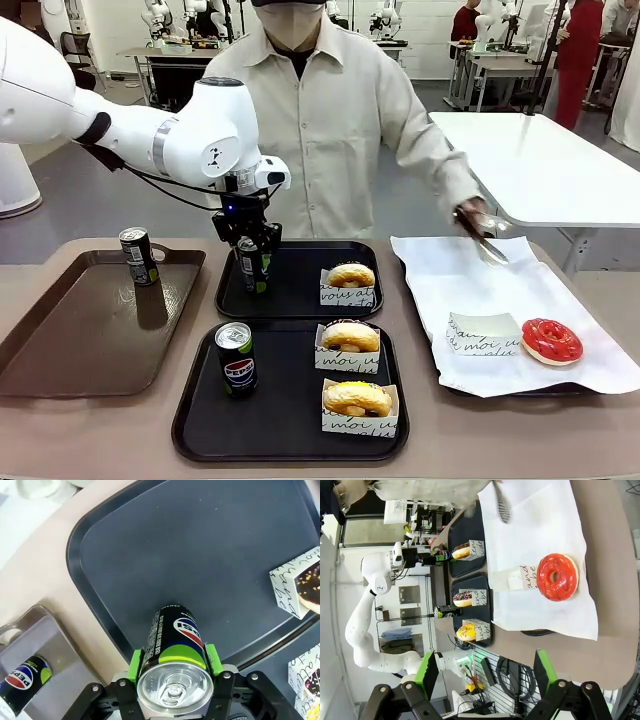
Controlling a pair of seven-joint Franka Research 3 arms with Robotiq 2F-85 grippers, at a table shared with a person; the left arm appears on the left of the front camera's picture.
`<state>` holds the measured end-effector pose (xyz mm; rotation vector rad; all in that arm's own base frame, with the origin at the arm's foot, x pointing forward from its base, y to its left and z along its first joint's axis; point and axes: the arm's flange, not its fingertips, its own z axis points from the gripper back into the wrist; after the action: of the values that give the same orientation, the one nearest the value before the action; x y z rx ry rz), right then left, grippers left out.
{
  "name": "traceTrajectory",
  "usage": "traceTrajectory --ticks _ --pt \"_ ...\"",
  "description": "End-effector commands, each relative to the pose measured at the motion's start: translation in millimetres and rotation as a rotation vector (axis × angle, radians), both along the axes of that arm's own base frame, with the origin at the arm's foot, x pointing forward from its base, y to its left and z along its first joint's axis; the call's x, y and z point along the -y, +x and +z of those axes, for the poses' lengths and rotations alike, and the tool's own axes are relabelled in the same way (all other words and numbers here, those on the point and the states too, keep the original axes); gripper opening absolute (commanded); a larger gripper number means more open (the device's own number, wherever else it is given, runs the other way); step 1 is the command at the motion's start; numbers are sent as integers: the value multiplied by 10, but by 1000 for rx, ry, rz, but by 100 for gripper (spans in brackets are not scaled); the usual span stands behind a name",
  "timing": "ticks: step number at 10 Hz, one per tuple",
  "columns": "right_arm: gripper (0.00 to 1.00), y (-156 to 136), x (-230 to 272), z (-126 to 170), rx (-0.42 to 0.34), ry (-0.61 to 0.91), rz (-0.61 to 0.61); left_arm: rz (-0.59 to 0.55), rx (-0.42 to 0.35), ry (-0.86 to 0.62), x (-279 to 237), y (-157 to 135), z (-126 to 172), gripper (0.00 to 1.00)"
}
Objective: Set up donuts and drinks on trays.
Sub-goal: Pick up one Pepsi coke from the Handle tray and place it on the Flat Tray without a Pepsi coke.
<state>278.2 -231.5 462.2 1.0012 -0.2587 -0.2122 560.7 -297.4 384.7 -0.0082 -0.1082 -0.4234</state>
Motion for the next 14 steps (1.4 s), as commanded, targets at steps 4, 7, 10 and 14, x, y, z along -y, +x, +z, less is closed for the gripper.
traceTrajectory --ticks 4,7,10,14 --pt "100 4 7 6 15 14 4 28 0 46 0 40 117 100" --pt "100 4 7 6 15 14 4 33 4 36 -38 -66 298 90" --pt "100 4 7 6 15 14 4 37 -12 23 -121 -206 445 100" --pt "100 4 7 6 15 14 4 27 -31 -1 -225 -490 673 100"
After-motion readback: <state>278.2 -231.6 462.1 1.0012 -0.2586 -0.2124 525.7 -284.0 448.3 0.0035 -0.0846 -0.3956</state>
